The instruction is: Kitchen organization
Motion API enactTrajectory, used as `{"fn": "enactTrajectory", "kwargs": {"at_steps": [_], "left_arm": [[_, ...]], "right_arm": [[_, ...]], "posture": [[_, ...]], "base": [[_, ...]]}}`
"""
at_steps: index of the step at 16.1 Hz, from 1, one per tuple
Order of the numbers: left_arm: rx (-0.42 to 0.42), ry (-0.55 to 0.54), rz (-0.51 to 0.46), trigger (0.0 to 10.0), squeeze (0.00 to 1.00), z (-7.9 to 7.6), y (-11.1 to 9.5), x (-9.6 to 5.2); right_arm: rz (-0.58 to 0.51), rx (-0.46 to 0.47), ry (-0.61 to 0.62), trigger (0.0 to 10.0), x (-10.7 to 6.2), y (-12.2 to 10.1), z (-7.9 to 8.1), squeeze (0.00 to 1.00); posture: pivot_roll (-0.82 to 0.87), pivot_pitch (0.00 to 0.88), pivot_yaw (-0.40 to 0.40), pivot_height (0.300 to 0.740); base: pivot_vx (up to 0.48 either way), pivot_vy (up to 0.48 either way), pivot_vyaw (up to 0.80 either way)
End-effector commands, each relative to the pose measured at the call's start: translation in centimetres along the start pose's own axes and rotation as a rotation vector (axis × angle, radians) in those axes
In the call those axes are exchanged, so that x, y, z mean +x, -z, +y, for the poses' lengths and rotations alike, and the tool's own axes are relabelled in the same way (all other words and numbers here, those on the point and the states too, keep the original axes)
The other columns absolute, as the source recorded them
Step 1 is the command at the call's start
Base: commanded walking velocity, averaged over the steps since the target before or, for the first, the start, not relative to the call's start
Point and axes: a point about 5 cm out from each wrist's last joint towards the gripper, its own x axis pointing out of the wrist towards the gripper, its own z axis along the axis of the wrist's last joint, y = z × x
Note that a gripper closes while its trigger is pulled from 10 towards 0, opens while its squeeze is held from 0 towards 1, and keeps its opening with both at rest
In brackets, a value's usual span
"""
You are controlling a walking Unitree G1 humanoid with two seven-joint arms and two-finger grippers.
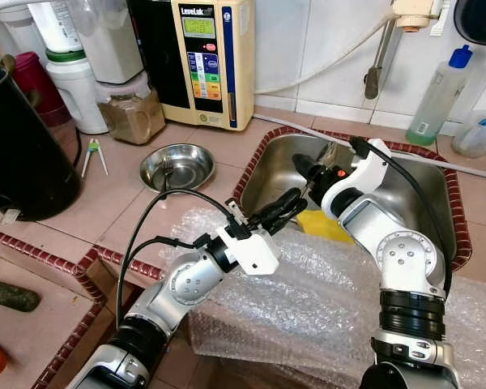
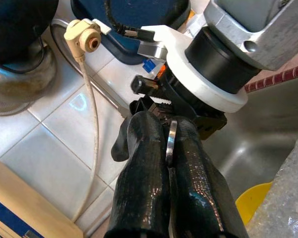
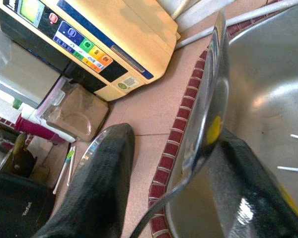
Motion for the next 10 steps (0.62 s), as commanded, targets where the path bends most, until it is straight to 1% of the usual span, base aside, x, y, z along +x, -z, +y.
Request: {"fn": "enactTrajectory", "kwargs": {"at_steps": [1,10], "left_arm": [[0.016,-0.021,-0.017,0.0,0.0,0.57,-0.09,0.05],[0.028,-0.016,0.017,0.0,0.0,0.67,0.44,-0.14]], "right_arm": [[-0.002,0.003,0.042,0.0,0.05,-0.44,-0.51,0.0],[-0.03,-0.007,0.082,0.0,0.17,-1.19,-0.91,0.0]], "posture": [[-0.04,0.034,0.048,0.74],[-0.04,0.034,0.053,0.74]], "base": [[0.0,0.0,0.0],[0.0,0.0,0.0]]}}
